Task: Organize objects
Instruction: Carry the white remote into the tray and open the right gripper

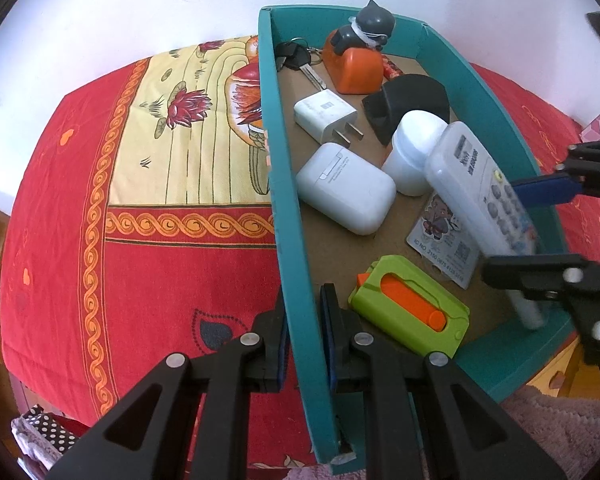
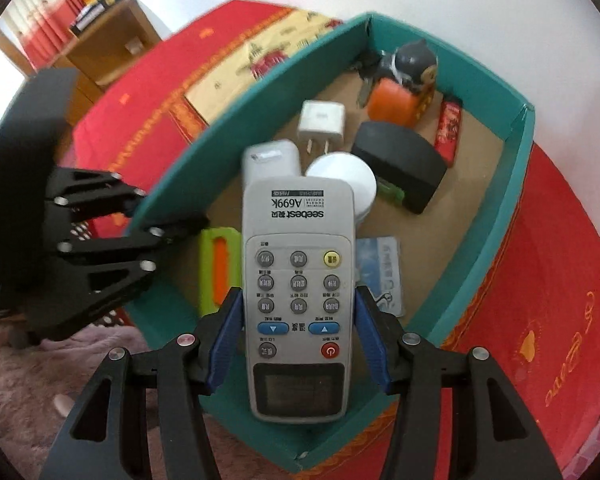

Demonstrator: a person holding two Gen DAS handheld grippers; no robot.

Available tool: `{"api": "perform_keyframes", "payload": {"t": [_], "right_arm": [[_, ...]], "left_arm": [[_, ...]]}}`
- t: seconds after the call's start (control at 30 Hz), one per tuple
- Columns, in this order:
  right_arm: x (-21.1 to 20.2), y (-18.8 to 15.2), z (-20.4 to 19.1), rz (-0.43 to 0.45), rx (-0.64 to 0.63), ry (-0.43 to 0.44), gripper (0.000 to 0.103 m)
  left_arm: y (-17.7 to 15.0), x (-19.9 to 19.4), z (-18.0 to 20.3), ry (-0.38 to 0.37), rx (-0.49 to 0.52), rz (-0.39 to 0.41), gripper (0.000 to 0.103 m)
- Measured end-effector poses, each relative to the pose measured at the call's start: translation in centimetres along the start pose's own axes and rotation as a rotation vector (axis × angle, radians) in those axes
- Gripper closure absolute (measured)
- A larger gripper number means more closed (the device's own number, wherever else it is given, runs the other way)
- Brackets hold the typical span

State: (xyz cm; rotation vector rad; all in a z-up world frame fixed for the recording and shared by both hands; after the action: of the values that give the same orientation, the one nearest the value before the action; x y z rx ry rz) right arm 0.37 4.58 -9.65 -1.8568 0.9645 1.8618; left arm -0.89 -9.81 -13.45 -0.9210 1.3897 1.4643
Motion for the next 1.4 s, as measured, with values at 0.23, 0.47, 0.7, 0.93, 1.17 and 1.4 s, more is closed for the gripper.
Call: {"api": "perform_keyframes", "payload": {"t": [0.23,0.47,0.7,0.93,1.17,1.4], "right_arm": [[0.8,0.0,0.4,-0.085,-0.012,-0.027,0.047],[1.1,1.3,1.0,-0.127,0.021,-0.054,0.047],[0.4,0.8,0.9,-0.096,0.018,-0.024,0.047],[0.4,0.3,-0.5,-0.066,-0.089,-0.026,0.047],[0.1,0.0,2.3,-0.015,0.13,-0.037,0.047],[-2.5,-0.9,3.0,0.119,0.212,-0.02,0.039]], "left_arm": [[0.0,0.0,-0.1,-0.005,0.004,0.0,0.09],[0.0,0.0,-0.1,-0.005,0.013,0.001,0.09],[-0.1,0.0,0.0,-0.007,0.026,0.003,0.089],[0.0,0.1,0.0,-0.011,0.044,0.003,0.088],[-0.1,0.0,0.1,-0.014,0.069,0.008,0.088],[-0.1,0.1,0.0,-0.019,0.038,0.004,0.088]]}}
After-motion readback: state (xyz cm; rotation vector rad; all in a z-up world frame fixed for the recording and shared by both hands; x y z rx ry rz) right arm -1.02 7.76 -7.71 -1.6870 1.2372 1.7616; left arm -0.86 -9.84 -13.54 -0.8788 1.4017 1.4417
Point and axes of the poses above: each gripper's, at about its wrist camera, not at the fingertips, and x roughly the way its jaws point, z to its right, y to its top, the point moved 4 cm from there along x, roughly the way its jaws point, and after that the axes turned 2 degrees about -y, right-handed, at the moved point
